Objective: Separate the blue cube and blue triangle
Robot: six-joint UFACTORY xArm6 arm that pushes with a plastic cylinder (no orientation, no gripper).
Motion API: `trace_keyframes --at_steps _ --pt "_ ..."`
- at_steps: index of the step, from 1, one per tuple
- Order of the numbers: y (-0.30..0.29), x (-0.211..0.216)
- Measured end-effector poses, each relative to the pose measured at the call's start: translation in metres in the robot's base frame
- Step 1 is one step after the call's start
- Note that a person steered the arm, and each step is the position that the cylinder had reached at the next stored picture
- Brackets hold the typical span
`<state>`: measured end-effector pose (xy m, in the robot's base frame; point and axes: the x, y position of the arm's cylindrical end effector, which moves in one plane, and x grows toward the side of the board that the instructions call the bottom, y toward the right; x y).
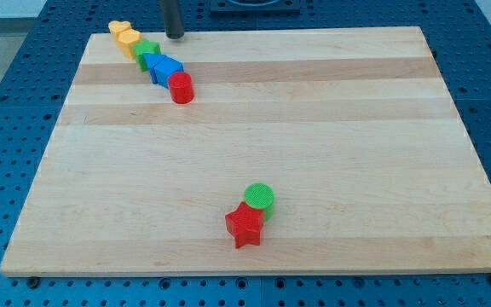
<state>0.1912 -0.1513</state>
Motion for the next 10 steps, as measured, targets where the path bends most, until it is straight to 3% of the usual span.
trace_keyframes --at_steps 2,4,7,10 --pt "-0.005 0.034" --pt "-0.005 0.108" --pt "0.032 0.107" --pt "0.08 0.165"
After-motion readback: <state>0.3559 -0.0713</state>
